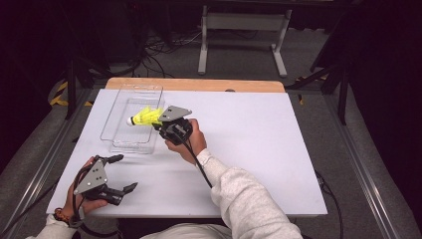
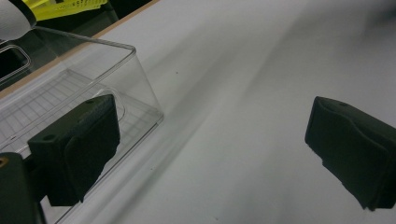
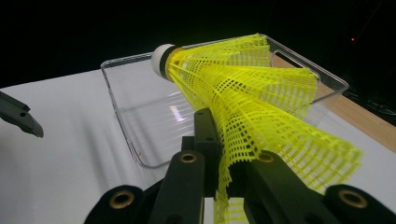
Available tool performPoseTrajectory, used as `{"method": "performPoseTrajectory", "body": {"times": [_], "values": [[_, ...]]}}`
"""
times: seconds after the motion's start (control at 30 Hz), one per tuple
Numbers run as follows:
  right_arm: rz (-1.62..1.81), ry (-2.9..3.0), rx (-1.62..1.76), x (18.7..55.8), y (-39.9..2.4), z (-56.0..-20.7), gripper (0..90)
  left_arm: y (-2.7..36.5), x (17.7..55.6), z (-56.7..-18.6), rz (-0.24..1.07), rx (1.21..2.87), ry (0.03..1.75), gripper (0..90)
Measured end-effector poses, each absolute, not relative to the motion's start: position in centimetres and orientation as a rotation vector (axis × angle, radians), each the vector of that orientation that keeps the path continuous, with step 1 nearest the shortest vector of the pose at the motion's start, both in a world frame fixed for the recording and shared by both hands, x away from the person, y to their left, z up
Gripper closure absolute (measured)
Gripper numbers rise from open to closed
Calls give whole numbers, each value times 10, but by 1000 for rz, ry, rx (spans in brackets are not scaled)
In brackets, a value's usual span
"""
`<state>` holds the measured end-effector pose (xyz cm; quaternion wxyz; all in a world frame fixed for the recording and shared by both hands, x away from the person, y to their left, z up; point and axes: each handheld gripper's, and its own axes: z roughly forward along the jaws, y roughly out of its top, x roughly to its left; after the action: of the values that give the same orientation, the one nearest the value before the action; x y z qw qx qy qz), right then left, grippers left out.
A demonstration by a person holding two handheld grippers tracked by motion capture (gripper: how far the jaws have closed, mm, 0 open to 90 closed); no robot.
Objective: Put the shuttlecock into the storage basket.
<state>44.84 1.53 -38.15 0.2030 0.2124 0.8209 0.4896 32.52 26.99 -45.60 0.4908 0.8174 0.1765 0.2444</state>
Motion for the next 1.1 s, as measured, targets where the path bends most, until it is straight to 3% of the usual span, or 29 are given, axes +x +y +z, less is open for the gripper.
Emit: {"method": "performPoseTrajectory", "body": {"times": [1.1], "values": [[1371,2412,534,463,71,-386,883,273,319,-456,595,1976,441,41]]}}
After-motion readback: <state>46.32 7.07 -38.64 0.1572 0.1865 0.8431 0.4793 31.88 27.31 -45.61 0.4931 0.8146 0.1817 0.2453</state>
